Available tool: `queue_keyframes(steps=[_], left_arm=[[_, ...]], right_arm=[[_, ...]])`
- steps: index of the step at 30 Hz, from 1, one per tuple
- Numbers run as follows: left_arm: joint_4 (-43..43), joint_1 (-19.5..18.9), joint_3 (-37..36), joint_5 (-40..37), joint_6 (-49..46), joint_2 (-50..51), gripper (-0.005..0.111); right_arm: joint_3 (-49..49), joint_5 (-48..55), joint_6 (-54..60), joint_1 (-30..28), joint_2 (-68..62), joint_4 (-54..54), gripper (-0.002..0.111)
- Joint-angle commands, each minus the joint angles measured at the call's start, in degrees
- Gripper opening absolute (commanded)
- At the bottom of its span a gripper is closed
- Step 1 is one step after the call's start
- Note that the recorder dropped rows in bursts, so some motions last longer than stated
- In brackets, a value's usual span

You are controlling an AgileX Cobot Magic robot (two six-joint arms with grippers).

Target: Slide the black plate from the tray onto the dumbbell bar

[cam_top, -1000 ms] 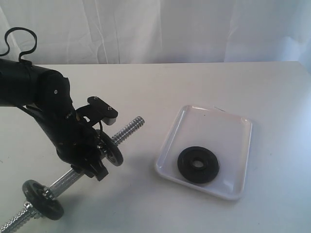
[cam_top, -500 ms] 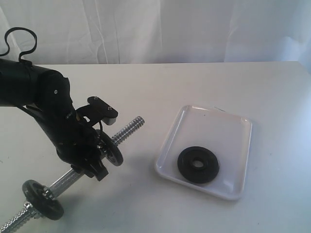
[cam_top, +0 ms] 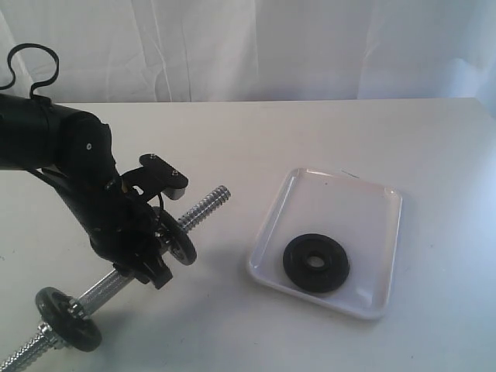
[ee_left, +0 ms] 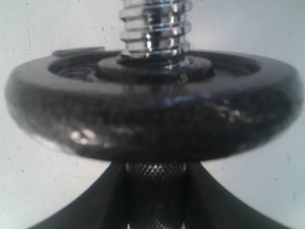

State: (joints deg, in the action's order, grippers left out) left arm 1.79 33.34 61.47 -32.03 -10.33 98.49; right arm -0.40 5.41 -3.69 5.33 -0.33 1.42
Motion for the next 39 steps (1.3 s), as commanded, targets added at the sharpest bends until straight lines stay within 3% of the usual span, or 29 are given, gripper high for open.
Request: queue_keyframes(steps=[1,6,17,19,21,22,24,25,28,31,33,37,39], left_arm=[[0.7,0.1,0.9,-1.7,0.1,-3.2,0.000],[0.7,0.1,1.0,-2.0,0.1,-5.8,0.000],[0.7,0.1,1.0,-2.2,0.1,-7.4,0.000],[0.7,0.1,1.0,-2.2,0.1,-7.4,0.000],[0.7,0.1,1.0,-2.3,0.1,-7.3,0.000],[1.0,0.1,1.0,-2.7,0.1,-7.3,0.000],[1.0,0.1,1.0,-2.8,0.3,-7.3,0.000],[1.0,0.1,1.0,-2.7,0.3,-7.3,0.000],[1.6,0.1,1.0,-2.6,0.3,-7.3,0.000],[3.6,0.1,1.0,-2.6,0.3,-7.3,0.000],[4.3,0.1,1.0,-2.6,0.3,-7.3,0.000],[4.3,0.1,1.0,-2.6,0.3,-7.3,0.000],[4.3,0.1,1.0,-2.6,0.3,-7.3,0.000]], right_arm=[[0.4,-12.1,-4.4,0.2,0.3,0.2,0.000],[0.4,-26.8,-17.4,0.2,0.3,0.4,0.000],[0.4,-56.2,-18.5,0.2,0.3,1.5,0.000],[0.4,-60.8,-23.4,0.2,0.3,1.8,0.000],[0.4,-52.4,-38.8,0.2,0.3,1.7,0.000],[0.2,-37.8,-48.0,0.2,0.3,0.1,0.000],[-3.4,-11.3,-52.2,0.2,0.2,-3.4,0.000],[-4.6,-5.8,-50.6,0.3,-1.3,-5.8,0.000],[-11.6,-3.6,-42.0,3.3,-13.4,-7.7,0.000],[-26.1,11.2,-18.2,9.5,-34.6,-6.7,0.000],[-34.9,18.9,-8.3,11.4,-46.2,-3.4,0.000],[-44.1,21.7,-5.6,11.7,-58.0,3.8,0.000],[-46.1,22.6,1.2,11.7,-60.9,5.8,0.000]])
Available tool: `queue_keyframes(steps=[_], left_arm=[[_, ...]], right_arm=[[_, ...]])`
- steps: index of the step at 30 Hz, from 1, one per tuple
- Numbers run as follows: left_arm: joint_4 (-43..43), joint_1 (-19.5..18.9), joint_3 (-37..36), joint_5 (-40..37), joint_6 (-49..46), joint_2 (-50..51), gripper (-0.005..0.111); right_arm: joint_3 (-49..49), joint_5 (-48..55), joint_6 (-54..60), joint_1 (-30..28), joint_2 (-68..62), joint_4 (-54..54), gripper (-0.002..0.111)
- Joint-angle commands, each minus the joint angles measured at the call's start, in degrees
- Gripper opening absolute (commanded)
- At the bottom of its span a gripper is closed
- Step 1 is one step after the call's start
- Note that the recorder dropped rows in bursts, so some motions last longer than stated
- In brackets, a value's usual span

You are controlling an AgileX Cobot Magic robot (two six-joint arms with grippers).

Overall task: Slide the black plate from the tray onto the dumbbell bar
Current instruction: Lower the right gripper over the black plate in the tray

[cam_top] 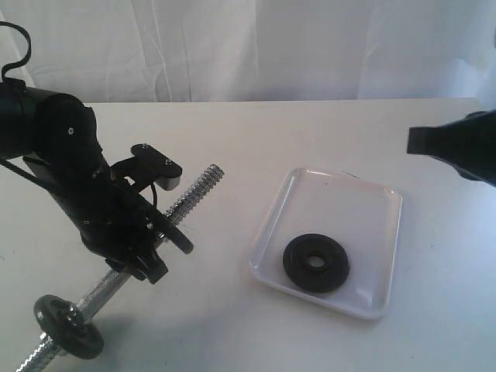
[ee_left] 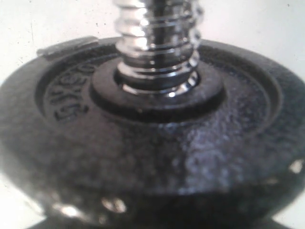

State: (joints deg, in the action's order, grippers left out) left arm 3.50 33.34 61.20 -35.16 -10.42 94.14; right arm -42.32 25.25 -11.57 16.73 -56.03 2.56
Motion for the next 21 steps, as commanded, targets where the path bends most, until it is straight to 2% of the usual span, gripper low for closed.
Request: queue_keyframes(steps=[1,3,6,9,14,21], left_arm=[[2.6,0.1,1.2,0.6,0.4,-3.0,0.000],[2.6,0.1,1.2,0.8,0.4,-3.0,0.000],[2.7,0.1,1.2,0.8,0.4,-3.0,0.000],[2.7,0.1,1.2,0.8,0.4,-3.0,0.000],[2.7,0.1,1.2,0.8,0.4,-3.0,0.000],[3.3,0.1,1.2,0.8,0.4,-3.0,0.000]], right_arm=[[-5.3,4.0,13.4,0.3,-6.9,5.2,0.000],[-7.9,7.3,18.0,0.3,-10.3,5.1,0.000],[-12.5,12.9,18.8,0.5,-16.9,5.3,0.000],[-17.3,17.0,20.8,3.6,-23.1,5.1,0.000],[-21.0,16.9,21.4,10.3,-29.7,1.7,0.000],[-24.3,17.4,18.9,11.0,-35.8,1.7,0.000]])
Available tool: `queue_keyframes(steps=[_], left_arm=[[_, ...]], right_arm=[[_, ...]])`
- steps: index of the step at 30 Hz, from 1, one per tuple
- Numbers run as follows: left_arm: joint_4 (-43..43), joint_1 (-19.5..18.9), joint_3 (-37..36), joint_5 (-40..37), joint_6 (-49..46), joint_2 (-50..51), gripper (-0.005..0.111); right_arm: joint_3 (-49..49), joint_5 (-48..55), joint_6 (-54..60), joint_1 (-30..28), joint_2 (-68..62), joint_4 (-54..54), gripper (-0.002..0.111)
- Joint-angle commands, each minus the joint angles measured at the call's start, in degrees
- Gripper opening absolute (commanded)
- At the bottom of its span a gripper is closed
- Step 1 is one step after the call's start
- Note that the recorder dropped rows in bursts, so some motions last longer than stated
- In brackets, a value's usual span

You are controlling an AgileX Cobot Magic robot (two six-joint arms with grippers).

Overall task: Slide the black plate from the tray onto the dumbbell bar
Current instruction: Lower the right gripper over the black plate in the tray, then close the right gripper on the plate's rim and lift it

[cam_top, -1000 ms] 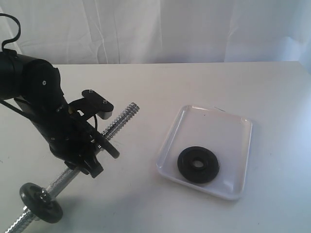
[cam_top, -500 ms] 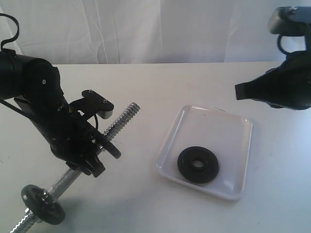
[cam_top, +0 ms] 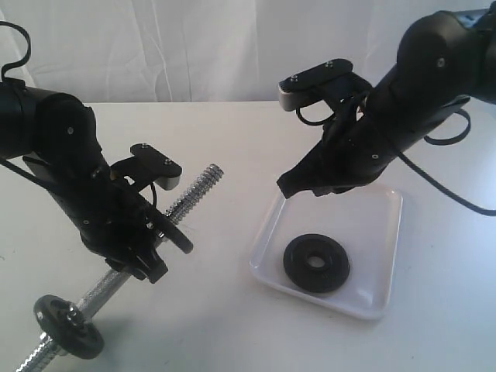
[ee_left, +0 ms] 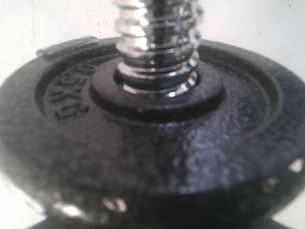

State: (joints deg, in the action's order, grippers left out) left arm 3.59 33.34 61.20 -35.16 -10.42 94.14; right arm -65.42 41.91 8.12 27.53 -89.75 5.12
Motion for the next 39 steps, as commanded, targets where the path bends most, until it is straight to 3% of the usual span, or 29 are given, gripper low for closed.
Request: queue_keyframes(steps=[1,4,7,10,13,14,39], left_arm=[[3.7,0.1,1.2,0.8,0.4,-3.0,0.000],[4.1,0.1,1.2,0.8,0.4,-3.0,0.000],[4.2,0.1,1.2,0.8,0.4,-3.0,0.000],[4.2,0.1,1.2,0.8,0.4,-3.0,0.000],[4.2,0.1,1.2,0.8,0.4,-3.0,0.000],[4.2,0.1,1.2,0.8,0.4,-3.0,0.000],[4.2,0.1,1.2,0.8,0.4,-3.0,0.000]], right_arm=[[-1.2,0.8,-0.8,0.2,-2.5,-0.9,0.000],[-1.2,0.6,-0.8,0.2,-4.3,-0.9,0.002],[-1.2,0.6,-0.8,0.2,-6.1,-0.9,0.018],[-1.2,0.5,-0.7,0.2,-7.5,-0.9,0.054],[-1.2,0.5,-0.7,0.2,-8.9,-0.9,0.102],[-1.2,0.5,-0.5,0.2,-9.4,-0.9,0.105],[-1.2,-0.3,-2.0,0.2,-18.1,-0.8,0.105]])
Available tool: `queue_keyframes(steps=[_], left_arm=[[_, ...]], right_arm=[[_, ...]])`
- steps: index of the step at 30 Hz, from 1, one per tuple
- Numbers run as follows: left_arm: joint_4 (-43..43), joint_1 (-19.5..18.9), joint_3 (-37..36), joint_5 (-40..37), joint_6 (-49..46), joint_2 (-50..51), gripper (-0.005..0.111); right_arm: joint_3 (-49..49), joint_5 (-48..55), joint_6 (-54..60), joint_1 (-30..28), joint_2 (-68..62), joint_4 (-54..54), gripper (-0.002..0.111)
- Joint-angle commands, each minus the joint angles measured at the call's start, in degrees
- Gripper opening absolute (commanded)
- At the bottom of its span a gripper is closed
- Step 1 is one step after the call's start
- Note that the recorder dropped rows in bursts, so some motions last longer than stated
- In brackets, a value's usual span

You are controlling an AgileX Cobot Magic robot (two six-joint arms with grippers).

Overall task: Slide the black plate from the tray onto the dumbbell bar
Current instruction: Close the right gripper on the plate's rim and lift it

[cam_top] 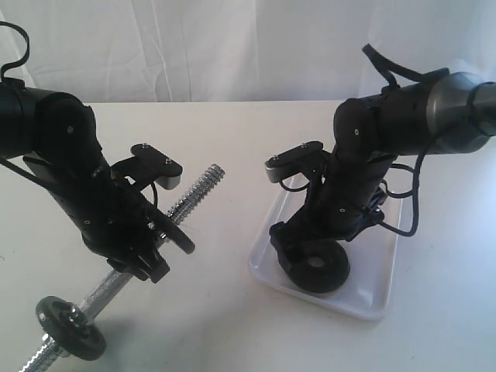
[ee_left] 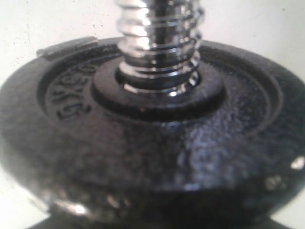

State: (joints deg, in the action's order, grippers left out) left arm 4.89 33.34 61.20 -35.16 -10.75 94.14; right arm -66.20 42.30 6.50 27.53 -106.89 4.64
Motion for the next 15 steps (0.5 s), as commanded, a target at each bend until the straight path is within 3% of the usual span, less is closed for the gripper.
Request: queue_keyframes(steps=[1,15], left_arm=[[2.9,0.1,1.2,0.8,0.7,-3.0,0.000],[2.9,0.1,1.2,0.8,0.7,-3.0,0.000]], right_arm=[[-0.4,-0.7,-0.4,0.2,-1.2,-0.3,0.105],[-0.4,-0.1,-0.7,0.2,-6.5,-0.2,0.105]])
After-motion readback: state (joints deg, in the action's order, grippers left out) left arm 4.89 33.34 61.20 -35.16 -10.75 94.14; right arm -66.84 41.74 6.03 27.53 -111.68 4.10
